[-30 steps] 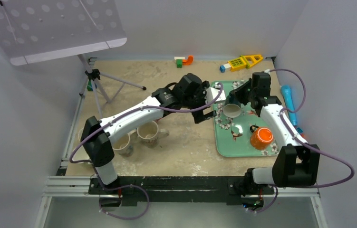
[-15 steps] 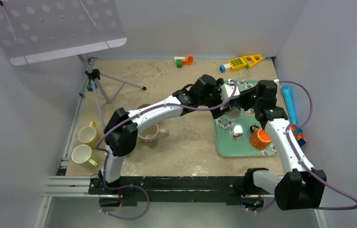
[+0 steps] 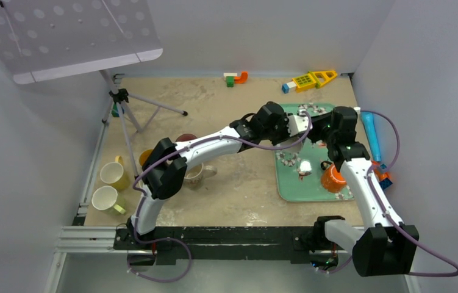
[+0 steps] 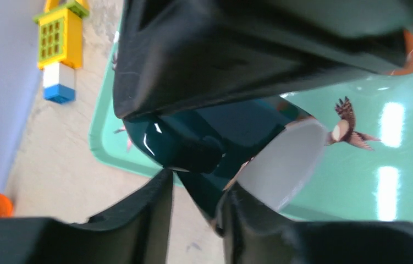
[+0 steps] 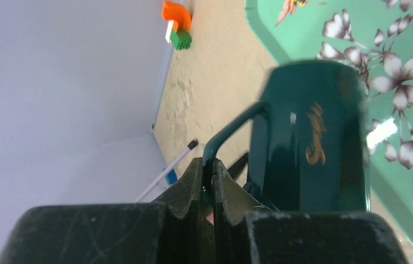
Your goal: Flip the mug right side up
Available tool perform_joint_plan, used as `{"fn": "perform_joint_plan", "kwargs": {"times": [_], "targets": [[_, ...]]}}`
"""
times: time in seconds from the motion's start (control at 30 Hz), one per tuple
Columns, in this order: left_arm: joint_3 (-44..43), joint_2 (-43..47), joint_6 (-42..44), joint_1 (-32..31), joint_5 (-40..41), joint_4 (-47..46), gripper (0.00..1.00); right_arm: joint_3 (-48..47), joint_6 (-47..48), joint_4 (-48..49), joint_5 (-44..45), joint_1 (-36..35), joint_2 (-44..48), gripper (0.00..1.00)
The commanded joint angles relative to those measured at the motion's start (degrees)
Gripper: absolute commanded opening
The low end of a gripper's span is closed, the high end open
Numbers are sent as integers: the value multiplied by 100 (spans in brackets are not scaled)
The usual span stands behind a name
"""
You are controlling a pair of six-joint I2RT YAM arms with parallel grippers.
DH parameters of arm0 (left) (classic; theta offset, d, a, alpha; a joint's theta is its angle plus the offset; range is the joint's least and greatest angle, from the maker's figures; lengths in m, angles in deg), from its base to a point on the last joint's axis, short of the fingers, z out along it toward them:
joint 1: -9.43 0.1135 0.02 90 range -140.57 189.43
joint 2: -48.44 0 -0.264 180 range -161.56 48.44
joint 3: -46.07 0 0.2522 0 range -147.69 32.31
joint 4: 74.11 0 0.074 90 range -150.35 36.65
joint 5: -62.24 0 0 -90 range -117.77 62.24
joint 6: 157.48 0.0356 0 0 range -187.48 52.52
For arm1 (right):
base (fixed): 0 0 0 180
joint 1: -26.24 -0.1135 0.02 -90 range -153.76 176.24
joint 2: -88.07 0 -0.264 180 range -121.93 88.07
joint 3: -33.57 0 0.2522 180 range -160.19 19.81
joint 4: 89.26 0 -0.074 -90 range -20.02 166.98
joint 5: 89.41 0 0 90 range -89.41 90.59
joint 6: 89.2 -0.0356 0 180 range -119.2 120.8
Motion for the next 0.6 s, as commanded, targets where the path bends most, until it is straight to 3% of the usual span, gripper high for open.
{"fn": "perform_joint_plan", "kwargs": {"times": [0.0, 0.03, 0.07, 0.17, 0.23, 0.33, 0.4, 0.5, 0.57], "targets": [[-213, 114, 259, 8, -78, -189, 19, 59, -250, 630, -424, -21, 166, 0], [-230, 131, 239, 9, -161, -89, 6, 56, -232, 613, -426, -23, 138, 0], [-252, 142, 226, 9, -230, 38, 0, 58, -197, 634, -458, -23, 93, 0], [-428, 245, 161, 21, -103, 691, 0, -50, 234, 687, -349, -26, -77, 0], [-702, 334, 101, 63, 283, 1433, 0, -385, 993, 254, -125, -24, -288, 0], [-987, 552, -35, 312, 397, 2528, 0, -871, 2255, -332, 5, -32, -540, 36], [-985, 715, 25, 428, 564, 3098, 0, -961, 2725, -582, 218, -38, -582, 54], [-928, 939, 154, 647, 537, 4036, 0, -1113, 3305, -935, 615, -36, -551, 63], [-940, 972, 267, 808, 374, 4788, 0, -1197, 3857, -994, 756, -31, -538, 64]]}}
